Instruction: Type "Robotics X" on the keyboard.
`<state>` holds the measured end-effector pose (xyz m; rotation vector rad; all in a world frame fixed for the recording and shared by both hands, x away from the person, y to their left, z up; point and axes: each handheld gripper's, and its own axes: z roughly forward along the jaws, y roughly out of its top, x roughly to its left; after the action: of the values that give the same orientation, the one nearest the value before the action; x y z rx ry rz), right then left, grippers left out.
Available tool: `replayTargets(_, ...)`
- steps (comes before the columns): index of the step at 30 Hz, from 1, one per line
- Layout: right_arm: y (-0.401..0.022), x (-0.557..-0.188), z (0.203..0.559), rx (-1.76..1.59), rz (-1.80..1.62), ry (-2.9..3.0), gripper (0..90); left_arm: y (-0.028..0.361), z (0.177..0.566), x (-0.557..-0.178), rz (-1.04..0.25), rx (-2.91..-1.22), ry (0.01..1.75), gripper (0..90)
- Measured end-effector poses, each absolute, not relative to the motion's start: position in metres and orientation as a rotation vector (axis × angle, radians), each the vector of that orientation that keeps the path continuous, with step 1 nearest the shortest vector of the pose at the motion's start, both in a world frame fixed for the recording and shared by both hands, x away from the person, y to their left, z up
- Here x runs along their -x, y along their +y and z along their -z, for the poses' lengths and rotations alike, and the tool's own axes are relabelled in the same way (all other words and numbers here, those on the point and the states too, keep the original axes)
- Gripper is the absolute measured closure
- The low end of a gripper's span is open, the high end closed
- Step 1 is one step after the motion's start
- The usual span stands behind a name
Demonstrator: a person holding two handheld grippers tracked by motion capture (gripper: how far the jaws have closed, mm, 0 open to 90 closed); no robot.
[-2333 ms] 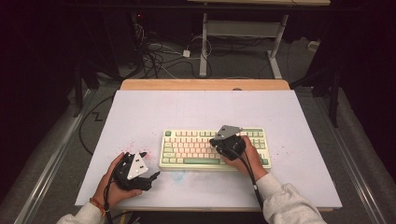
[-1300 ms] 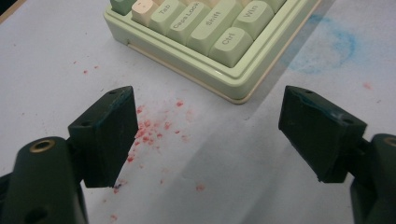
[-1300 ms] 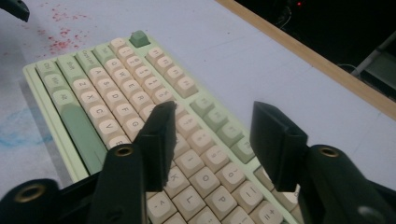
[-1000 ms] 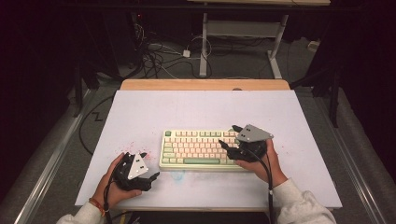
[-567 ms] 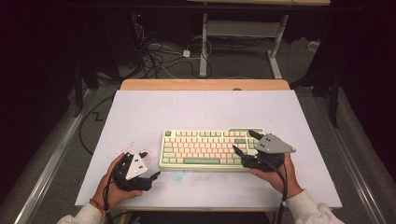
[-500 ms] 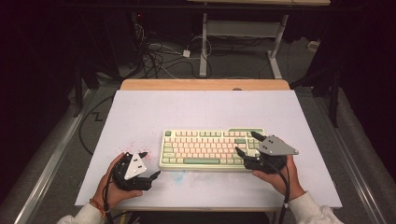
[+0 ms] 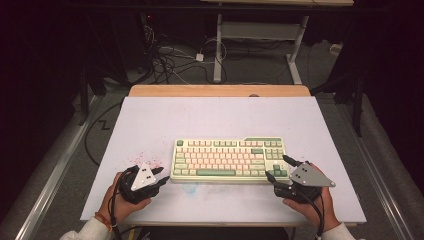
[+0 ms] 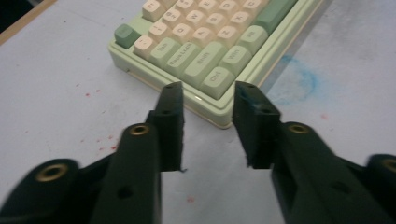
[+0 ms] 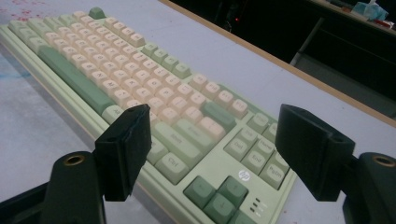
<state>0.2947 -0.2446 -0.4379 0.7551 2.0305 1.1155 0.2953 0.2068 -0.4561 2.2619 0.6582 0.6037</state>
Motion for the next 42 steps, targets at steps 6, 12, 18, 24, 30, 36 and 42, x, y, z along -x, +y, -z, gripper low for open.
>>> replayTargets(6,-0.250,-0.286,0.441,-0.763,-1.105,2.030,27.2,0.206,0.453,-0.295,-0.475,-2.231,0.594,86.2)
replayTargets(12,-0.246,-0.281,0.442,-0.735,-1.077,2.048,27.3,0.201,0.450,-0.299,-0.444,-2.228,0.592,87.6)
replayTargets(18,-0.245,-0.282,0.444,-0.740,-1.074,2.065,27.2,0.186,0.446,-0.309,-0.437,-2.260,0.588,87.6)
replayTargets(24,-0.244,-0.286,0.448,-0.764,-1.073,2.104,27.5,0.165,0.442,-0.322,-0.421,-2.303,0.547,87.6)
replayTargets(30,-0.243,-0.286,0.450,-0.758,-1.056,2.118,27.6,0.147,0.436,-0.337,-0.397,-2.327,0.514,87.6)
replayTargets(36,-0.242,-0.286,0.451,-0.745,-1.040,2.130,27.5,0.128,0.437,-0.349,-0.388,-2.366,0.493,87.6)
replayTargets(42,-0.241,-0.287,0.453,-0.738,-1.023,2.141,27.5,0.116,0.439,-0.360,-0.375,-2.390,0.507,87.6)
